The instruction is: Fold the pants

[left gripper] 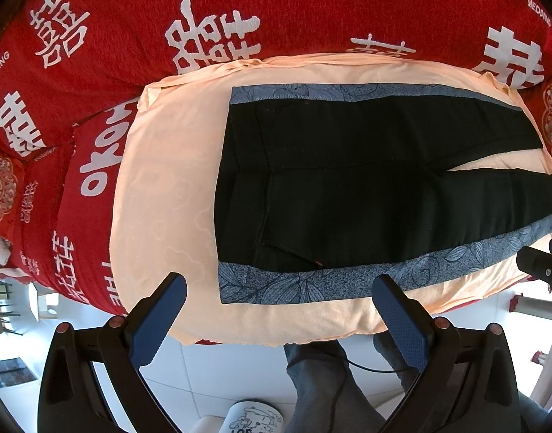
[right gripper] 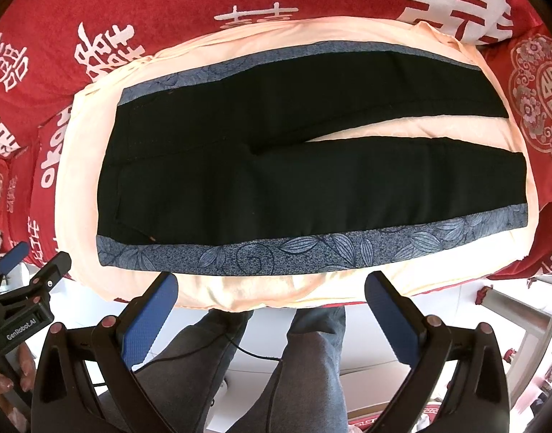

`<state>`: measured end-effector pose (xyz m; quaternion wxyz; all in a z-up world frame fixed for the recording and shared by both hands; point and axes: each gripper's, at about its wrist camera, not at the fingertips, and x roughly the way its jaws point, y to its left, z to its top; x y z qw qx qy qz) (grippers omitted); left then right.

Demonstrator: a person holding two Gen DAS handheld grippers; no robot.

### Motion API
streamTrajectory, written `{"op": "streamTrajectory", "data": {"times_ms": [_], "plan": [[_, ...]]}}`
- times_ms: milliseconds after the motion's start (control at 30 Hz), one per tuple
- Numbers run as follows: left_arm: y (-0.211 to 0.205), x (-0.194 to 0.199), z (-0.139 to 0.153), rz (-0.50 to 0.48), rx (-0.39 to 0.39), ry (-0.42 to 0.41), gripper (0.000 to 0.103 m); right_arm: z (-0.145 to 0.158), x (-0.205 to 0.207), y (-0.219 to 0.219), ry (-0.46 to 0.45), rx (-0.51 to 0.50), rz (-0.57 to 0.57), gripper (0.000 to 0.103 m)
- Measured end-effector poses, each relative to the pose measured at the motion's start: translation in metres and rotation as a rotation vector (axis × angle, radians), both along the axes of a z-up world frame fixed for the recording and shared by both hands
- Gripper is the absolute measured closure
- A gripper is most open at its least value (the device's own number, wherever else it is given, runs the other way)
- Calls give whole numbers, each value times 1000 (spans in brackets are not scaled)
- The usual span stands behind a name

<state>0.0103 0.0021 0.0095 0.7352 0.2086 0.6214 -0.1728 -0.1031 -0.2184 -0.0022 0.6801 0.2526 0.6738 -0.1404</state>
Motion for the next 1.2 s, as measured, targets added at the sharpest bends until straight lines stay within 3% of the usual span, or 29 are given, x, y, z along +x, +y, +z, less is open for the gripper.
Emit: {"op": "streamTrajectory", "data": {"times_ms": [367,567,1033,1200], "plan": [[-13,-11,0,28,54,-9,0,-3,-1,-9,-10,75,-1,0],[-26,-24,7,68,64,-29,0,-3,-4,-22,-20,68,20,0],[-41,-61,21,206,91,-74,0,4,-28,-52,-35,64,160,0],[-33,-62,20,176,95,-68,0,-1,-36,-53,-50,77,139,0]]}}
